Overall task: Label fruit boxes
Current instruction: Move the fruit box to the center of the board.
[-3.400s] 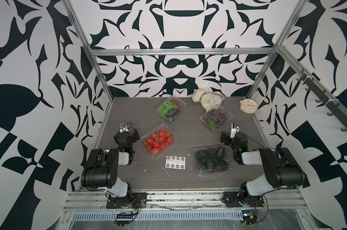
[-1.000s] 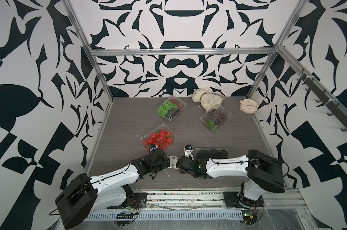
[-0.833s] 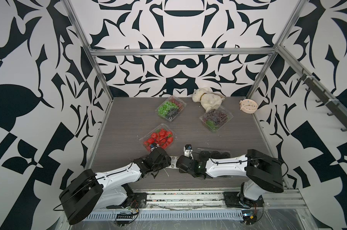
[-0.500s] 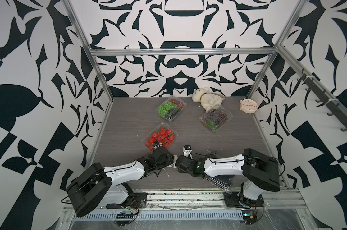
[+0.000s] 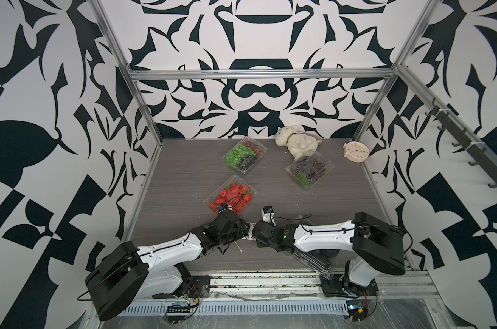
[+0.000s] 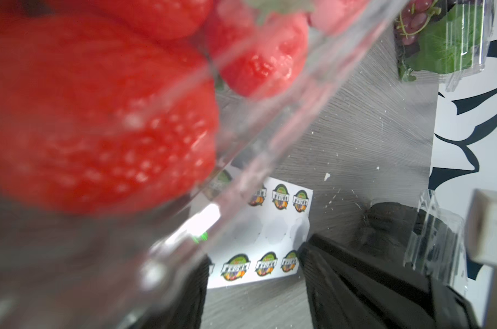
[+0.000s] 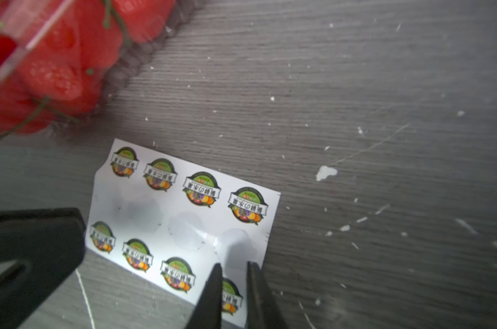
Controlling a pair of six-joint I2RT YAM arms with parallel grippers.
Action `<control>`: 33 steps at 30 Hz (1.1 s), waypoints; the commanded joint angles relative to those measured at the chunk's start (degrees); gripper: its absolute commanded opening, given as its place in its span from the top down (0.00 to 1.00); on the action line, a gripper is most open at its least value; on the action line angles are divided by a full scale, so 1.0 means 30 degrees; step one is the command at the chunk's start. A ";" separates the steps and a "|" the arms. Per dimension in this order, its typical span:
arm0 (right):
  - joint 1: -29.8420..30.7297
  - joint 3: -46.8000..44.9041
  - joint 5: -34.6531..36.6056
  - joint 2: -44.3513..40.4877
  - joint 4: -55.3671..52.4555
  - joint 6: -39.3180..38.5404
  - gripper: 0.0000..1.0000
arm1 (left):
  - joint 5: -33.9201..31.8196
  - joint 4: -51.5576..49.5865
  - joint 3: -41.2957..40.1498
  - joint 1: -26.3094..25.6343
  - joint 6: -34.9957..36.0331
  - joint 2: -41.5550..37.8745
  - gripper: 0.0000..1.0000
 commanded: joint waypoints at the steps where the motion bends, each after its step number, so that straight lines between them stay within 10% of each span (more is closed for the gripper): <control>1: 0.0166 0.1023 0.0478 -0.1766 -0.2163 -0.1493 0.74 | -0.0479 -0.2160 -0.0245 -0.0070 -0.0076 -0.0821 0.41; 24: 0.4745 -0.3515 0.0915 -0.8836 -1.1520 0.4316 0.69 | -0.1229 -0.4299 0.0929 -0.0072 0.0673 -0.2572 0.38; 33: -0.3808 -0.4612 0.0462 -1.2215 -1.0844 -0.0947 0.70 | -0.0796 -0.3929 0.1534 -0.0066 0.0959 -0.1243 0.38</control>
